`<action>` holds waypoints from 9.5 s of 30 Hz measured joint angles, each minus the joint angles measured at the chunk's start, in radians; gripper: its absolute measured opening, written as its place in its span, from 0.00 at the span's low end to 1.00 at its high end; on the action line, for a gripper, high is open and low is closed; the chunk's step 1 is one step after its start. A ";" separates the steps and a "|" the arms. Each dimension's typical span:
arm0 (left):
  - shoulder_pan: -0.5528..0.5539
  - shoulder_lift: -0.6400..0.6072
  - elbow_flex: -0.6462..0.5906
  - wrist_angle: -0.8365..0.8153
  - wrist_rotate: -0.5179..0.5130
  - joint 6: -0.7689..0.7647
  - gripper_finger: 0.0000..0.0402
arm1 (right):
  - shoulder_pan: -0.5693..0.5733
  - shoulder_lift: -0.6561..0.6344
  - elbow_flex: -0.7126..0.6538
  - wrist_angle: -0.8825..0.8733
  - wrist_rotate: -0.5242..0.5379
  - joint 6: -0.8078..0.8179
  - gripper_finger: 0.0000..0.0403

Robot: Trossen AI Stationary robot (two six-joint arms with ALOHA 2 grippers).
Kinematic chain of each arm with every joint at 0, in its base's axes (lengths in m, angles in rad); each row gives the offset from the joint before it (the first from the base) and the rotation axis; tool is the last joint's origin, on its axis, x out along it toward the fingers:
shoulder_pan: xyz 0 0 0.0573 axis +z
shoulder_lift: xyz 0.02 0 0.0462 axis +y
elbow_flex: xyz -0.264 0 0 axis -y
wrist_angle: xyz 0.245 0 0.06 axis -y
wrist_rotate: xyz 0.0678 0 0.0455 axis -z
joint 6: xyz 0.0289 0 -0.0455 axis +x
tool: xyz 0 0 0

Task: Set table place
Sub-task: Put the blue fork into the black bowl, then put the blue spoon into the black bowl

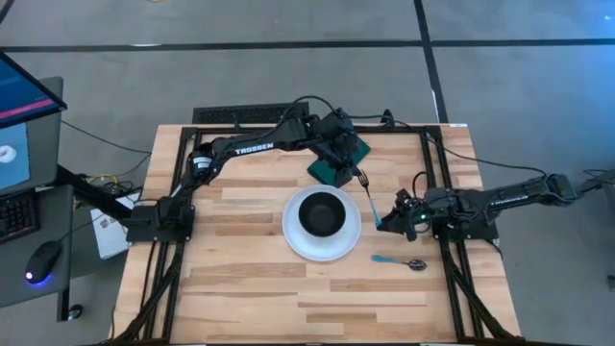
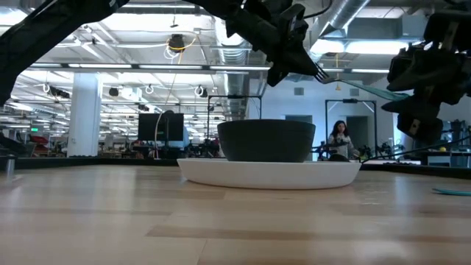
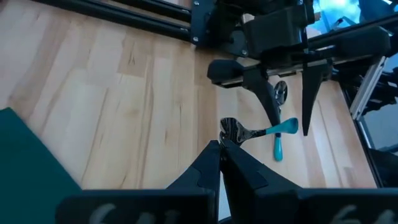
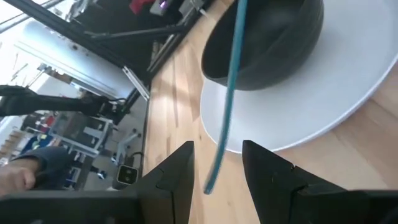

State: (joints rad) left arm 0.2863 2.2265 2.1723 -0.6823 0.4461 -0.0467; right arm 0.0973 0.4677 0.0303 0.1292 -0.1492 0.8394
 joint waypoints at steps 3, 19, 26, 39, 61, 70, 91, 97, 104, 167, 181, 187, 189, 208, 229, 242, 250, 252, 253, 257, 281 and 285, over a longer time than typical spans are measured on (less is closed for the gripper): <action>0.000 0.000 0.000 0.000 0.001 -0.001 0.00 | 0.008 0.010 0.000 0.032 0.001 -0.003 0.37; 0.000 -0.003 0.003 0.003 0.012 -0.003 0.00 | 0.006 0.013 -0.004 0.031 0.026 0.013 0.07; -0.001 -0.002 0.002 0.025 0.016 -0.037 0.00 | 0.006 0.012 -0.003 0.024 0.027 0.006 0.07; 0.025 0.001 0.000 0.044 0.263 0.024 0.36 | 0.007 0.010 0.002 0.029 0.032 -0.001 0.07; -0.006 -0.155 0.000 -0.547 -0.522 0.274 0.48 | 0.013 0.010 0.001 -0.017 0.023 0.894 0.07; -0.002 -0.155 -0.001 -0.599 -0.522 0.360 0.48 | 0.020 0.012 -0.024 -0.114 0.127 1.009 0.07; 0.008 -0.155 -0.001 -0.637 -0.506 0.403 0.48 | 0.073 0.323 -0.025 0.066 0.206 1.042 0.07; 0.008 -0.155 -0.001 -0.656 -0.506 0.403 0.48 | 0.073 0.462 -0.025 0.203 0.205 1.048 0.07; 0.008 -0.155 -0.001 -0.680 -0.506 0.403 0.48 | 0.073 0.601 -0.014 0.310 0.204 1.076 0.07; 0.008 -0.154 -0.001 -0.772 -0.505 0.403 0.48 | 0.070 0.697 0.038 0.262 0.108 0.981 0.52; 0.007 -0.154 -0.001 -0.772 -0.505 0.391 0.48 | 0.029 0.701 0.099 0.268 0.153 0.813 0.47; 0.007 -0.154 -0.001 -0.772 -0.505 0.391 0.48 | 0.043 0.721 0.107 0.247 0.150 0.806 0.47; 0.007 -0.154 -0.001 -0.772 -0.505 0.391 0.48 | 0.046 0.721 0.107 0.221 0.150 0.806 0.47; 0.007 -0.154 -0.001 -0.771 -0.505 0.391 0.48 | 0.045 0.718 0.108 0.223 0.171 0.802 0.47; 0.007 -0.154 -0.001 -0.771 -0.505 0.391 0.48 | 0.046 0.718 0.109 0.224 0.204 0.802 0.46; 0.007 -0.154 -0.001 -0.771 -0.506 0.391 0.48 | 0.062 0.718 0.125 0.225 0.206 0.804 0.45; 0.007 -0.154 -0.001 -0.771 -0.506 0.391 0.48 | 0.066 0.718 0.127 0.160 0.211 0.801 0.45; 0.007 -0.154 -0.001 -0.771 -0.506 0.391 0.48 | 0.066 0.717 0.127 0.166 0.227 0.801 0.45; 0.007 -0.154 -0.001 -0.771 -0.506 0.391 0.48 | 0.066 0.717 0.127 0.164 0.229 0.801 0.45; 0.007 -0.154 -0.001 -0.771 -0.506 0.394 0.48 | 0.066 0.717 0.127 0.164 0.230 0.801 0.45; 0.007 -0.154 -0.001 -0.771 -0.506 0.394 0.48 | 0.034 0.707 0.141 0.168 0.270 0.739 0.45; 0.007 -0.154 -0.001 -0.771 -0.506 0.394 0.48 | -0.039 0.677 0.141 0.170 0.268 0.648 0.45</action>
State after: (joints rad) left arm 0.2935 2.0724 2.1715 -1.4536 -0.0597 0.3470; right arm 0.0582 1.1451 0.1711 0.2991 0.1190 1.4877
